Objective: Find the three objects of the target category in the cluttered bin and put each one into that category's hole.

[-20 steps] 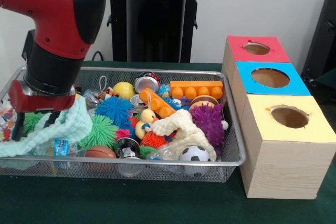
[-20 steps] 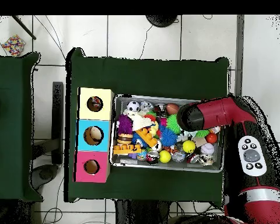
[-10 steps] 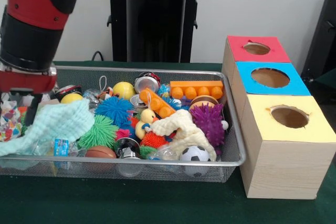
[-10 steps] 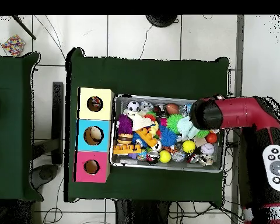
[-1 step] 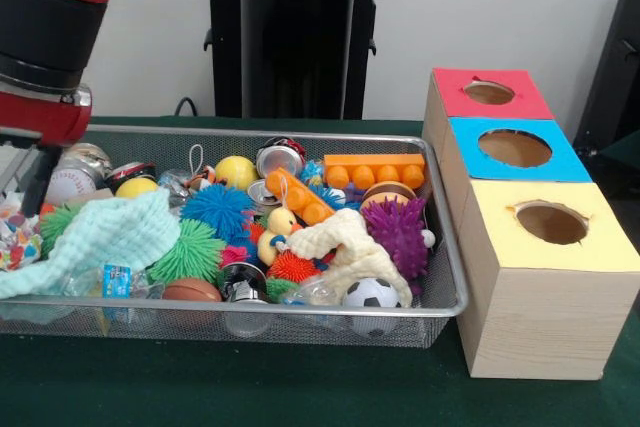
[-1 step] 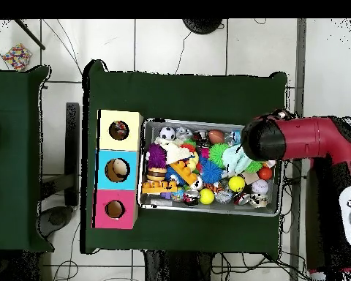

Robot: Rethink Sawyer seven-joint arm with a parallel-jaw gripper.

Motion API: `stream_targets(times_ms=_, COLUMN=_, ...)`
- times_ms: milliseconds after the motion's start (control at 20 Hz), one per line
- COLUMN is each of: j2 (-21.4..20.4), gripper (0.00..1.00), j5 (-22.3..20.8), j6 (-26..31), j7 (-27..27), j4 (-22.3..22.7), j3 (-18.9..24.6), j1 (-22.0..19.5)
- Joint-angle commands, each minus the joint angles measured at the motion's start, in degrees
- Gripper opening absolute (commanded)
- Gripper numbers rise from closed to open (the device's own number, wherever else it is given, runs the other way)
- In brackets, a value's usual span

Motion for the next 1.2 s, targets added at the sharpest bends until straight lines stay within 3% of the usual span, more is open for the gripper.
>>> stream_targets(times_ms=50, j2=2.5, gripper=1.0, j5=-3.1, j6=1.2, j7=-13.4, j4=2.8, j3=2.8, j1=1.6)
stream_targets(times_ms=300, j2=3.8, gripper=1.0, j5=-4.1, j6=1.0, j7=-12.5, j4=2.3, j3=1.8, j1=2.1)
stream_targets(times_ms=1200, j2=11.6, gripper=1.0, j5=-9.8, j6=4.2, j7=-11.9, j4=-7.3, j3=-1.4, j1=6.7)
